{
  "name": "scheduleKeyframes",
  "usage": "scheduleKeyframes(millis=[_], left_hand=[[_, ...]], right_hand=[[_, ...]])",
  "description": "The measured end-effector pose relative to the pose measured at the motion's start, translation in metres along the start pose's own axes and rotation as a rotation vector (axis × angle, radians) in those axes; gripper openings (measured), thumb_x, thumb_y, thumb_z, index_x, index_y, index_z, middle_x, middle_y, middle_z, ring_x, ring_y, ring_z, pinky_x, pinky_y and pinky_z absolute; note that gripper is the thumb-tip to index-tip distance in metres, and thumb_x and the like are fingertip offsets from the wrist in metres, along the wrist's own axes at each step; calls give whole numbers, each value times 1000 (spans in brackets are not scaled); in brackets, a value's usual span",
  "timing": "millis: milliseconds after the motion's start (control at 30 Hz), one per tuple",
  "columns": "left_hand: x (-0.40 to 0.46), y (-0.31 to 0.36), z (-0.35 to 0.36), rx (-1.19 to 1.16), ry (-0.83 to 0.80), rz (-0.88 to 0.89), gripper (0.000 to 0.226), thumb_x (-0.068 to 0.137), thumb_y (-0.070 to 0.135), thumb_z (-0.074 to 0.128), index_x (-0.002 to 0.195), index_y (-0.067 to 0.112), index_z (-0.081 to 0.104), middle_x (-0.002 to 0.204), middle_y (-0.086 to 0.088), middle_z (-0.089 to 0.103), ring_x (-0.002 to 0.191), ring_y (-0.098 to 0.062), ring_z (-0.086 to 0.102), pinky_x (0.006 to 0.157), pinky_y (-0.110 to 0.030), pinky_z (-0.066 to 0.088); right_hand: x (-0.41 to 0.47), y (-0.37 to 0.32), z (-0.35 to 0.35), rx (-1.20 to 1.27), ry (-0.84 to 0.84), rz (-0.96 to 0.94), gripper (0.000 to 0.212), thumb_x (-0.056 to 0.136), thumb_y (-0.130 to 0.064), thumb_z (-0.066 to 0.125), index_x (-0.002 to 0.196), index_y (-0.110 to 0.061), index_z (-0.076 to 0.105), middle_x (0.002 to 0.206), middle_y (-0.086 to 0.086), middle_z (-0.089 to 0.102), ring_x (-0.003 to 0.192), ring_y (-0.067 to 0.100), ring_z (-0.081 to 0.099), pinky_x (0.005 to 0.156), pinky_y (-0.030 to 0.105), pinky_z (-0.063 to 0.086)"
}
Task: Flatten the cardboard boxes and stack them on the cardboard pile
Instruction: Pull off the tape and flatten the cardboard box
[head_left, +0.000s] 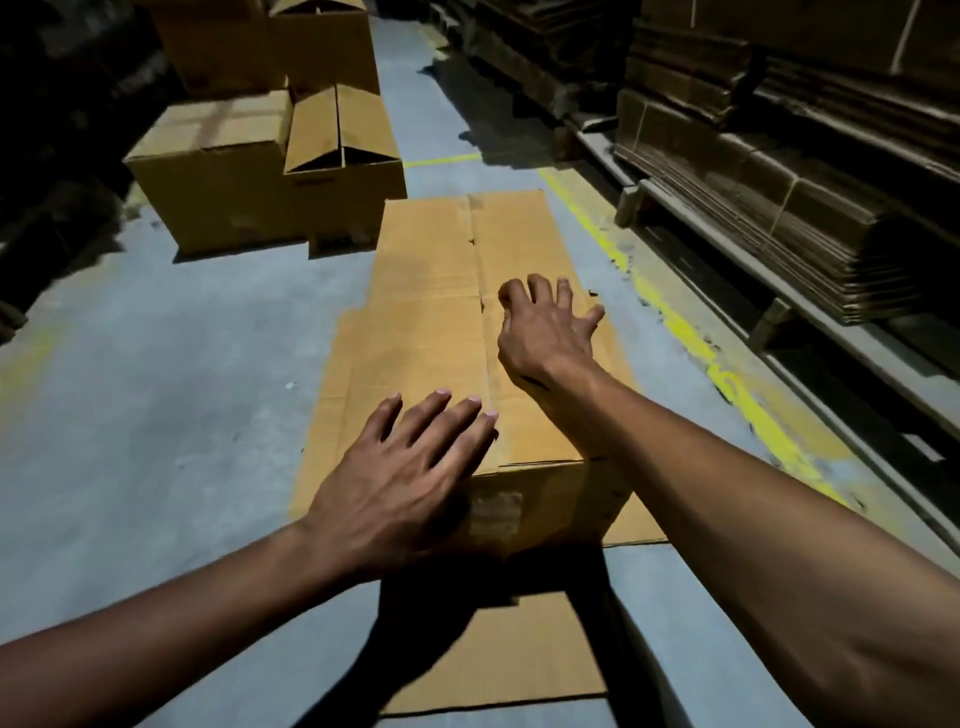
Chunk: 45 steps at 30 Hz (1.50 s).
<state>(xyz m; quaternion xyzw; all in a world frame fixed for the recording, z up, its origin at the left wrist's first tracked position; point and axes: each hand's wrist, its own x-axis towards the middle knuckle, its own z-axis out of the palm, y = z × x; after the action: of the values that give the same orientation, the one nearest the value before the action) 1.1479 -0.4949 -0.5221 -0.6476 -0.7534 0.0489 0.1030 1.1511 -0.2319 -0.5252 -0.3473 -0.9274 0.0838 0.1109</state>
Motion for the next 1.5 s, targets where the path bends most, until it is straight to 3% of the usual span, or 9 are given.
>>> scheduleKeyframes(millis=[200, 467, 600, 767, 833, 967, 1100, 1333, 1500], left_hand=[[31, 16, -10, 41, 105, -48, 107, 79, 63, 66, 163, 12, 23, 137, -11, 54, 126, -33, 54, 107, -53, 43], [27, 16, -13, -95, 106, -49, 83, 93, 58, 35, 161, 11, 30, 135, -9, 60, 121, -28, 58, 96, -41, 54], [25, 8, -16, -149, 117, -10, 81, 95, 57, 36, 161, 12, 29, 138, -7, 62, 122, -24, 61, 95, -34, 56], [22, -17, -44, -315, -106, 54, 82, 103, 68, 20, 166, 25, -10, 163, -2, 38, 143, -18, 42, 115, -24, 33], [22, -30, -54, -328, -211, 117, 93, 101, 75, 28, 162, 28, -25, 171, -1, 24, 152, -18, 31, 122, -26, 30], [22, -67, -69, -261, -394, 237, 113, 97, 73, 49, 160, 22, -30, 176, -1, 0, 160, -15, 7, 129, -30, 17], [36, -103, -84, -154, -596, 214, 112, 92, 83, 43, 163, 26, -22, 175, 3, -5, 160, -15, 3, 130, -36, 14], [117, -143, -48, -163, -560, 117, 83, 102, 75, 17, 167, 27, -6, 175, 5, -8, 161, -19, 0, 130, -45, 12], [197, -174, 9, -294, -316, -114, 73, 106, 64, 21, 168, 27, 5, 175, 5, -3, 161, -21, 2, 128, -51, 14]], right_hand=[[1, 2, -1, 37, 11, 10, 36, 104, -34, 37, 140, -35, 44, 159, 3, 34, 154, 34, 16, 108, 73, 20], [1, 13, -12, 111, -61, 14, 35, 107, -33, 40, 142, -32, 43, 162, 6, 28, 154, 31, 14, 110, 64, 25], [6, 12, -23, 128, -170, 32, 35, 106, -29, 42, 141, -31, 41, 160, 9, 24, 152, 32, 12, 108, 64, 26], [16, 6, -42, 110, -335, 59, 38, 104, -31, 47, 142, -29, 39, 157, 10, 25, 146, 34, 19, 109, 67, 21], [18, 5, -50, 103, -389, 72, 42, 104, -34, 47, 144, -28, 38, 157, 12, 24, 146, 35, 19, 111, 67, 19], [20, -1, -65, 81, -462, 59, 46, 105, -40, 47, 147, -26, 35, 157, 14, 24, 146, 37, 20, 113, 67, 20], [25, -7, -68, 49, -494, 15, 47, 104, -44, 48, 147, -32, 35, 157, 12, 23, 146, 38, 20, 110, 69, 21], [68, -26, -41, 73, -421, 12, 45, 108, -36, 41, 152, -39, 30, 170, 4, 4, 156, 42, -5, 109, 84, 4], [118, -16, -11, 115, -280, 10, 42, 109, -42, 38, 150, -47, 33, 170, -2, 8, 158, 36, -7, 108, 85, -3]])
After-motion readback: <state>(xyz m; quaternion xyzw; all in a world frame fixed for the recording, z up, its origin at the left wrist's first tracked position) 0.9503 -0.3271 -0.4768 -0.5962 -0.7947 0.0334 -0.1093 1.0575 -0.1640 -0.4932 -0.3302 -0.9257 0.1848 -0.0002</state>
